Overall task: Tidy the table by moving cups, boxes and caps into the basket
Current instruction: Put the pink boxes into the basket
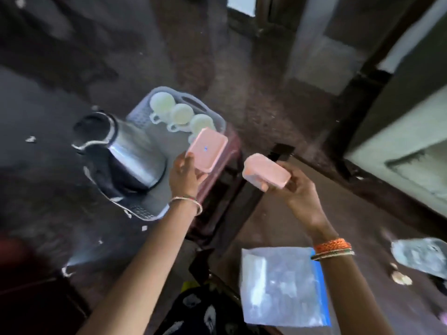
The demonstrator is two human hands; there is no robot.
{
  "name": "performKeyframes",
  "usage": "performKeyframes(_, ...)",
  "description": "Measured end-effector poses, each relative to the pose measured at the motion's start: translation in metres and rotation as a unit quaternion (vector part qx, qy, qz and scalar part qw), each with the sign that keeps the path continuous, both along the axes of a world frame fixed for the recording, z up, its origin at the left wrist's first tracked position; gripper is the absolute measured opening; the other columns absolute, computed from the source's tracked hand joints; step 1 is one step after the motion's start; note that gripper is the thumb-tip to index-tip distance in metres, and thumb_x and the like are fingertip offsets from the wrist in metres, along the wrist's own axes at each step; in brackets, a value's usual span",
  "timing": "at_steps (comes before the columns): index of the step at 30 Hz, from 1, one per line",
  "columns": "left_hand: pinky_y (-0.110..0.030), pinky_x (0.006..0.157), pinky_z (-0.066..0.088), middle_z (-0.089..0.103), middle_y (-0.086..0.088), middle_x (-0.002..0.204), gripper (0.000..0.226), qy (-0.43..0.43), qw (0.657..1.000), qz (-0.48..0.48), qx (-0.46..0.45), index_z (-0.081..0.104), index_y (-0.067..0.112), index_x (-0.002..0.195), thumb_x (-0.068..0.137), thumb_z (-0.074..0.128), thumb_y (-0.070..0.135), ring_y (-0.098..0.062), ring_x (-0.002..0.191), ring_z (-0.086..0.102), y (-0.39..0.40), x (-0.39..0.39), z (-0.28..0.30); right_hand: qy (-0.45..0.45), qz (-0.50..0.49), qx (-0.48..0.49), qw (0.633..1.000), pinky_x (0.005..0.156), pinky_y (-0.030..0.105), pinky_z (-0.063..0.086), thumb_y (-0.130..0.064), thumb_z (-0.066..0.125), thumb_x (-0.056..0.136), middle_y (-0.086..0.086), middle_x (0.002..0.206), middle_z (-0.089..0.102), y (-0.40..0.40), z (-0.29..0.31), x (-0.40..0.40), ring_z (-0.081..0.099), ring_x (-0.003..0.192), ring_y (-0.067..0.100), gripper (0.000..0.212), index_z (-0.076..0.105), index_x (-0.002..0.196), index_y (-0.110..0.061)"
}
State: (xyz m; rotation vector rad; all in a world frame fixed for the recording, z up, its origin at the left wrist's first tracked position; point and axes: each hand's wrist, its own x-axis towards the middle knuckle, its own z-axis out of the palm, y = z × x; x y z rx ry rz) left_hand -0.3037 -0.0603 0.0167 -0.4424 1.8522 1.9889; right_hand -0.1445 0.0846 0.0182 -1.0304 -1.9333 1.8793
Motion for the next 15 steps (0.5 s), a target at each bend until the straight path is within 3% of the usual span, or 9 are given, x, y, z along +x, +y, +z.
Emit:
performKeyframes(3, -0.021, 0.054, 0.055, 0.059, -0.011, 0.095, 0.018, 0.041, 0.999, 0.002, -0.022, 0.054, 0.006, 0.110, 0.096, 0.044, 0.010, -0.022, 0.081, 0.061, -0.023, -0.028, -0.010, -0.026, 0.059, 0.006, 0.998, 0.082, 0.020, 0.050, -0.005, 0.084, 0.064, -0.005, 0.109, 0.065, -0.015, -0.007, -0.038, 0.061, 0.098, 0.008, 0.064, 0.055, 0.118, -0.022)
performKeyframes(5, -0.037, 0.073, 0.059, 0.059, -0.012, 0.101, 0.019, 0.053, 0.997, -0.013, -0.059, 0.055, 0.003, 0.109, 0.095, 0.045, 0.009, -0.031, 0.095, 0.061, -0.033, -0.041, -0.021, -0.036, 0.061, 0.011, 0.997, 0.083, 0.020, 0.050, -0.006, 0.083, 0.066, -0.002, 0.111, 0.064, -0.020, -0.009, -0.056, 0.060, 0.101, 0.011, 0.064, 0.054, 0.122, -0.018)
performKeyframes(8, -0.058, 0.094, 0.047, 0.059, -0.025, 0.112, 0.021, 0.027, 0.991, -0.043, -0.120, 0.054, 0.000, 0.112, 0.094, 0.044, 0.006, -0.041, 0.109, 0.057, -0.041, -0.058, -0.041, -0.038, 0.027, 0.009, 0.999, 0.080, 0.018, 0.052, -0.005, 0.080, 0.071, -0.003, 0.108, 0.064, -0.026, -0.007, -0.084, 0.060, 0.096, 0.010, 0.059, 0.053, 0.122, -0.014)
performKeyframes(11, -0.057, 0.087, 0.050, 0.059, -0.031, 0.112, 0.023, 0.034, 0.970, -0.139, -0.196, 0.051, -0.001, 0.112, 0.095, 0.038, 0.007, -0.044, 0.101, 0.060, -0.039, -0.063, -0.060, -0.033, 0.013, 0.010, 0.999, 0.067, 0.008, 0.051, -0.008, 0.079, 0.072, -0.015, 0.097, 0.060, -0.028, -0.002, -0.109, 0.060, 0.085, 0.000, 0.050, 0.051, 0.113, -0.018)
performKeyframes(15, -0.051, 0.077, 0.053, 0.061, -0.030, 0.104, 0.025, 0.051, 0.944, -0.214, -0.245, 0.053, 0.000, 0.108, 0.093, 0.033, 0.007, -0.044, 0.089, 0.063, -0.039, -0.069, -0.072, -0.031, 0.023, 0.040, 0.998, 0.062, 0.008, 0.049, -0.013, 0.080, 0.073, -0.016, 0.097, 0.061, -0.031, 0.002, -0.133, 0.061, 0.084, -0.003, 0.042, 0.050, 0.102, -0.021)
